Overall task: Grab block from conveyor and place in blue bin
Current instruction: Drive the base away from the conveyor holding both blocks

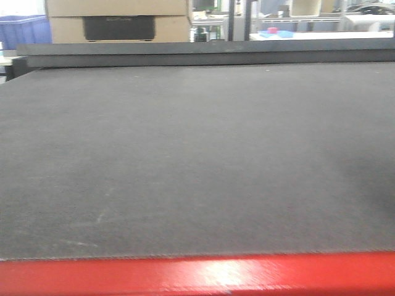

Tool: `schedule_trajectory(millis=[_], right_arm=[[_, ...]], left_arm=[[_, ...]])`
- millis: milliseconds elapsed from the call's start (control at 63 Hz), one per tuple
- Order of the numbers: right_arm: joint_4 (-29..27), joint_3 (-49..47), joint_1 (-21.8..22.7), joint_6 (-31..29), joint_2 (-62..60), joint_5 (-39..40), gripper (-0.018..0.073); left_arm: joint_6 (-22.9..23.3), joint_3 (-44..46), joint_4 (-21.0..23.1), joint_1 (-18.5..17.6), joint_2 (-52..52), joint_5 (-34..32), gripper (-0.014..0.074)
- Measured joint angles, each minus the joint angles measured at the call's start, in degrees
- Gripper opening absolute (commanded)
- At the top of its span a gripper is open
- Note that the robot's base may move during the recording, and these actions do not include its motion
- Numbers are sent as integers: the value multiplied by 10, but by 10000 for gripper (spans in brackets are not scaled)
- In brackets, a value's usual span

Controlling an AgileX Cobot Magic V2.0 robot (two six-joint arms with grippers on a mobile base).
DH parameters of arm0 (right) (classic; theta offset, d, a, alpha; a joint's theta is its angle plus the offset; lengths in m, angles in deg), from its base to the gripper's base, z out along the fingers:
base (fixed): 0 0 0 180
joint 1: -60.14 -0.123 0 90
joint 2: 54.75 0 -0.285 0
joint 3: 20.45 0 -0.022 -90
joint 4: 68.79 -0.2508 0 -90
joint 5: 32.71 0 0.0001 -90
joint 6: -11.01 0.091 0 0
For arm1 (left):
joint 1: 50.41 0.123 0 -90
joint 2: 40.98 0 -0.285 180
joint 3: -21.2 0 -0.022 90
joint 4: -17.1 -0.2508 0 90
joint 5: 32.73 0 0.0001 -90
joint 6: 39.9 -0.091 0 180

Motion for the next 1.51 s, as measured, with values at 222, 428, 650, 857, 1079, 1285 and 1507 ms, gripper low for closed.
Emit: schedule_trajectory(millis=[222, 428, 650, 857, 1079, 1285, 1507], right_arm=[[0, 0, 0, 0, 0, 0, -167], [0, 0, 0, 0, 0, 0, -167], [0, 0, 0, 0, 0, 0, -167], [0, 0, 0, 0, 0, -1, -167], [0, 0, 0, 0, 0, -1, -167], [0, 0, 0, 0, 0, -1, -167], [0, 0, 0, 0, 0, -1, -167]], left_arm=[[0, 0, 0, 0, 0, 0, -111], [0, 0, 0, 0, 0, -1, -111], [0, 0, 0, 0, 0, -1, -111], [0, 0, 0, 0, 0, -1, -111], [0, 0, 0, 0, 0, -1, -111], [0, 0, 0, 0, 0, -1, -111], [0, 0, 0, 0, 0, -1, -111]])
